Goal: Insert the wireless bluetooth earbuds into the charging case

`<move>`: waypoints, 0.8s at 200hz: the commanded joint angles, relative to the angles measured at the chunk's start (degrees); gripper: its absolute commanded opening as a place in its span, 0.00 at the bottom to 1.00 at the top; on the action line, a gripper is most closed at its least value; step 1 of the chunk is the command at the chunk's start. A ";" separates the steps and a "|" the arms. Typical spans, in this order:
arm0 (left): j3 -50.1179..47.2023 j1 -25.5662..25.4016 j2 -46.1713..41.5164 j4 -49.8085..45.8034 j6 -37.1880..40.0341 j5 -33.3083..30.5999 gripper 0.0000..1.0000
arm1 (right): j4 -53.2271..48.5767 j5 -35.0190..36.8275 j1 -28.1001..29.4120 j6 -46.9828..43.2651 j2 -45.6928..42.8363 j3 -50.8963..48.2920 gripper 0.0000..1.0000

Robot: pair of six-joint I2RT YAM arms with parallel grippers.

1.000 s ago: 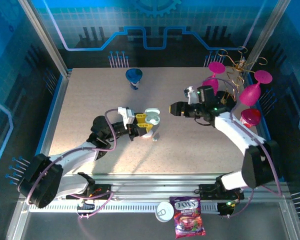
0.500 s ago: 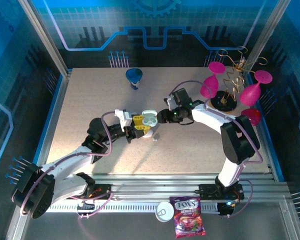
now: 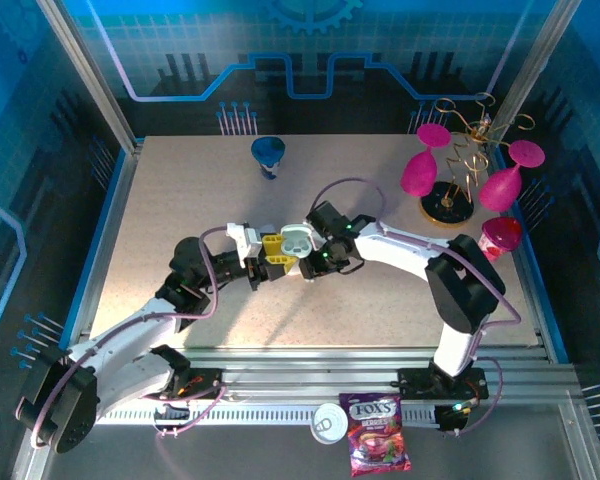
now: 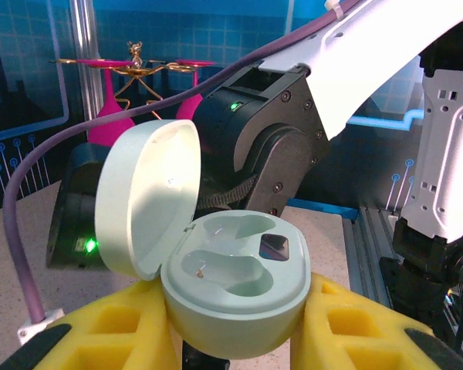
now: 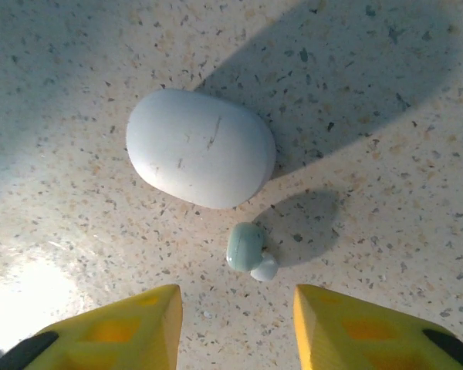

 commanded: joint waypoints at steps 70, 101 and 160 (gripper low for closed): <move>1.51 0.35 -1.29 -1.53 1.81 -0.18 0.30 | -4.32 3.96 2.90 4.69 7.70 6.12 0.33; 1.64 0.35 -1.04 -1.38 1.91 -0.18 0.30 | -4.42 3.82 3.03 4.26 8.94 6.80 0.31; 1.78 0.36 -0.89 -1.42 2.01 -0.19 0.30 | -4.85 4.16 3.03 3.97 10.28 7.41 0.23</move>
